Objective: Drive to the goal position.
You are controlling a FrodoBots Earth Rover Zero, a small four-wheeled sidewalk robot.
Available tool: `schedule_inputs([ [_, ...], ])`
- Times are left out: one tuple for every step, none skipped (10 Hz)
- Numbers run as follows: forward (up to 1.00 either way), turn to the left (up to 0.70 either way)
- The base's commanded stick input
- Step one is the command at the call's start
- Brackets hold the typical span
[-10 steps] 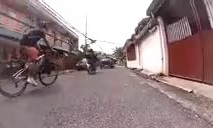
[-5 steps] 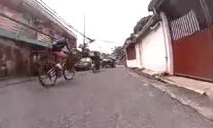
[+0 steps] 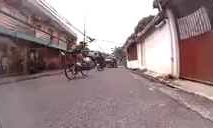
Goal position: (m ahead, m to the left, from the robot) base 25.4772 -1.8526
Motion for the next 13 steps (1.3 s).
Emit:
schedule_inputs([
  [0.7, 0.0],
  [0.7, 0.0],
  [0.7, 0.0],
  [0.7, 0.0],
  [0.7, 0.0],
  [0.7, 0.0],
  [0.7, 0.0],
  [0.7, 0.0],
  [0.7, 0.0],
  [0.7, 0.0],
  [0.7, 0.0],
  [0.7, 0.0],
  [0.7, 0.0],
])
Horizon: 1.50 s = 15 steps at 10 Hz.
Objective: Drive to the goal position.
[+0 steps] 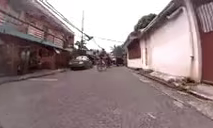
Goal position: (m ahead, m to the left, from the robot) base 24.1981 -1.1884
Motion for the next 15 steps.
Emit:
schedule_inputs([
  [0.7, 0.0],
  [0.7, 0.0],
  [0.7, 0.0],
  [0.7, 0.0],
  [0.7, 0.0],
  [0.7, 0.0],
  [0.7, 0.0],
  [0.7, 0.0],
  [0.7, 0.0],
  [0.7, 0.0],
  [0.7, 0.0],
  [0.7, 0.0],
  [0.7, 0.0],
  [0.7, 0.0],
  [0.7, 0.0],
])
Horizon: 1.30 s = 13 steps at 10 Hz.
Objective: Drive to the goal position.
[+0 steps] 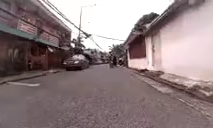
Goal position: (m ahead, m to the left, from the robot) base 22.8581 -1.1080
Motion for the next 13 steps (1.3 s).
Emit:
schedule_inputs([
  [0.7, 0.0],
  [0.7, 0.0],
  [0.7, 0.0],
  [0.7, 0.0],
  [0.7, 0.0],
  [0.7, 0.0],
  [0.7, 0.0],
  [0.7, 0.0],
  [0.7, 0.0],
  [0.7, 0.0],
  [0.7, 0.0],
  [0.7, 0.0],
  [0.7, 0.0],
])
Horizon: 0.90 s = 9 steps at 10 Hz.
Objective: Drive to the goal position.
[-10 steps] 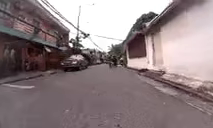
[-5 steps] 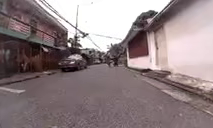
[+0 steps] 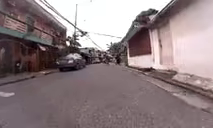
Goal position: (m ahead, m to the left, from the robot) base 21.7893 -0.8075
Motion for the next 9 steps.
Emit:
schedule_inputs([
  [0.7, 0.0],
  [0.7, 0.0],
  [0.7, 0.0],
  [0.7, 0.0],
  [0.7, 0.0],
  [0.7, 0.0],
  [0.7, 0.0],
  [0.7, 0.0],
  [0.7, 0.0],
])
